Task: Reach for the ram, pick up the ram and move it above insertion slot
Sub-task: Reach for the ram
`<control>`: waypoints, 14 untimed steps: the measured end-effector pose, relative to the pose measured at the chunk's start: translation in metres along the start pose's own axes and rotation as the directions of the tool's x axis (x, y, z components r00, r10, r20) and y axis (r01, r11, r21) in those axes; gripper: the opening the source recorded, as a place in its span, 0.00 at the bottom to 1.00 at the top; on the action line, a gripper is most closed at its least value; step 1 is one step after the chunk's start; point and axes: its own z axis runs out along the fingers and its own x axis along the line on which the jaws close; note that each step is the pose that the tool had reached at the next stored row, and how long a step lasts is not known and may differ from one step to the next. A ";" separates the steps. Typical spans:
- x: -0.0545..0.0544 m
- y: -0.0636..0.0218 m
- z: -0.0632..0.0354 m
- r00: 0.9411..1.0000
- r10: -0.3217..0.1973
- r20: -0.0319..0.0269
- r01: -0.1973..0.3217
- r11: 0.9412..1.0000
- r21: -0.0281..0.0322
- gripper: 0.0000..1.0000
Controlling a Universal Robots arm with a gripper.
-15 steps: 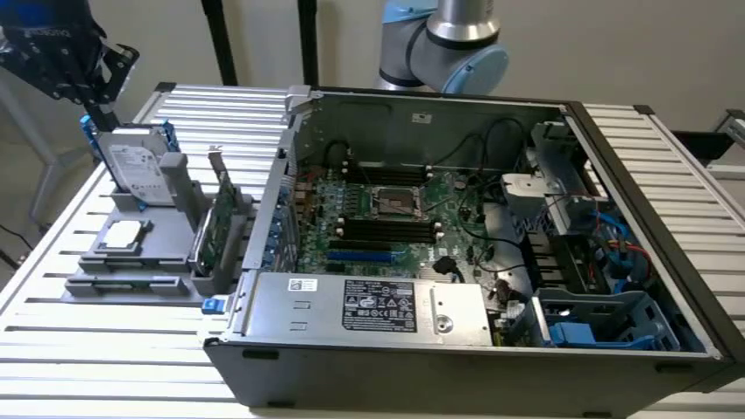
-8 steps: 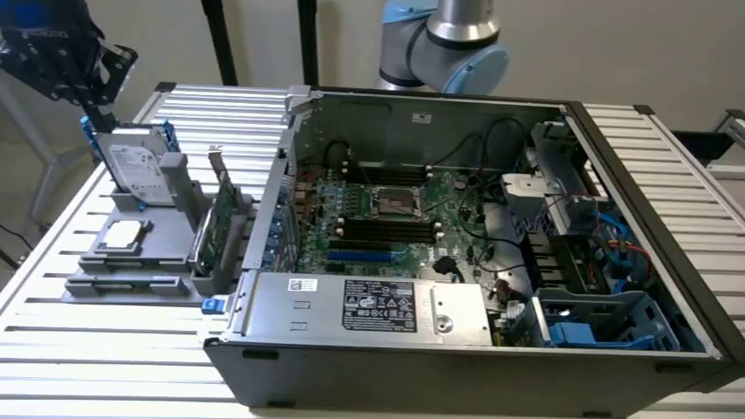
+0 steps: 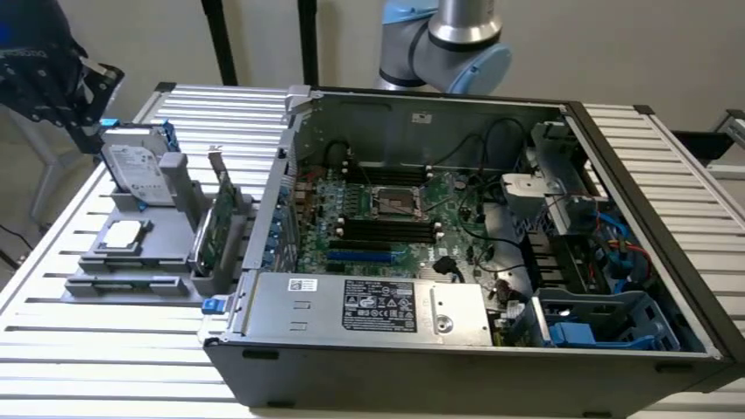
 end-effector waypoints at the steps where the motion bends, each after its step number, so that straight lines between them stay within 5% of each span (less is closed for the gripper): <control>1: 0.000 -0.0044 0.0004 1.000 0.000 0.000 0.000 1.000 0.000 0.11; 9: 0.001 -0.0400 0.0070 1.000 0.000 0.000 0.000 1.000 0.000 0.11; 14: 0.001 -0.0424 0.0075 1.000 0.000 0.000 0.000 1.000 0.000 0.11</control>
